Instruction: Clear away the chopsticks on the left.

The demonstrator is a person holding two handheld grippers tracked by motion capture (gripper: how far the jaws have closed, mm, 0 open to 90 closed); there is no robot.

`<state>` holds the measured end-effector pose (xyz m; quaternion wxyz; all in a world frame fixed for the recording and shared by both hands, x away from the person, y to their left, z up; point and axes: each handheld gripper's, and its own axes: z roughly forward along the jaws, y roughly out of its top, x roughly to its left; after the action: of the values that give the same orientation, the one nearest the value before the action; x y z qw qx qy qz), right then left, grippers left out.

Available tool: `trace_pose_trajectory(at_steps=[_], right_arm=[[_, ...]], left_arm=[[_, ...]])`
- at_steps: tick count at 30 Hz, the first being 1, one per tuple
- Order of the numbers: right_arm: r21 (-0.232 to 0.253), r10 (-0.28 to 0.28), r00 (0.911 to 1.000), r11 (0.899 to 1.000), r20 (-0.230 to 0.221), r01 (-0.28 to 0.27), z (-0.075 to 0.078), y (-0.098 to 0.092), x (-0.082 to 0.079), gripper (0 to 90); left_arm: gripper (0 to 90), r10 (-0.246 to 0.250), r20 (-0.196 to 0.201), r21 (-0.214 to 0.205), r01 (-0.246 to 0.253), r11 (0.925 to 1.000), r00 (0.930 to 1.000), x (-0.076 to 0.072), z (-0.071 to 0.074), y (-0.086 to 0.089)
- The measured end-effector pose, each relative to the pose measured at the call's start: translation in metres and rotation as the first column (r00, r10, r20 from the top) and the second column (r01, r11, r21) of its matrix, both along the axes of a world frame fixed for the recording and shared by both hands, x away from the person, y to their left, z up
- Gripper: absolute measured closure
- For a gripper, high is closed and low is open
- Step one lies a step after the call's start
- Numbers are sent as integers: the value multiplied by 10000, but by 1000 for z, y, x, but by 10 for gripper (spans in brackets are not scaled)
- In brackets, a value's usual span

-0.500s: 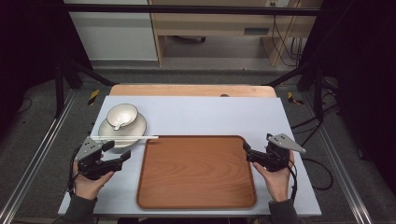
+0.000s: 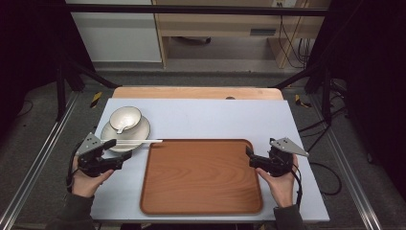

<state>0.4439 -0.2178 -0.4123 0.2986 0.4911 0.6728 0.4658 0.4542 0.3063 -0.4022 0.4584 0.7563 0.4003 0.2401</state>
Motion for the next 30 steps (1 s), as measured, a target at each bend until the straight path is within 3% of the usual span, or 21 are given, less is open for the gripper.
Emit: trace_pose_trajectory(at_steps=[3, 6, 11, 23, 25, 30], right_arm=[[43, -10, 10000, 10000, 15, 10, 1, 0, 0, 76], [34, 22, 10000, 10000, 28, -22, 2, 2, -1, 77], [-111, 75, 10000, 9999, 0, -75, 2, 4, -1, 78], [-124, 168, 9998, 9998, -71, -169, 1, 7, -1, 79], [-141, 171, 9998, 9998, -40, -171, 1, 7, -1, 80], [-119, 161, 9998, 9998, -88, -162, 0, 6, 0, 81]], left_arm=[[235, -105, -28, 81, 105, 9999, 9999, 6, 2, 2], [245, 63, -103, 666, -56, 9978, 9999, 14, 0, 6], [270, 171, -257, 1091, -142, 9939, 9995, 22, -5, 12], [375, 415, -823, 1483, -290, 9885, 9957, 44, -24, 21], [404, 396, -840, 1774, -242, 9838, 9957, 49, -29, 21], [429, 357, -976, 2045, -150, 9788, 9946, 55, -36, 20]])
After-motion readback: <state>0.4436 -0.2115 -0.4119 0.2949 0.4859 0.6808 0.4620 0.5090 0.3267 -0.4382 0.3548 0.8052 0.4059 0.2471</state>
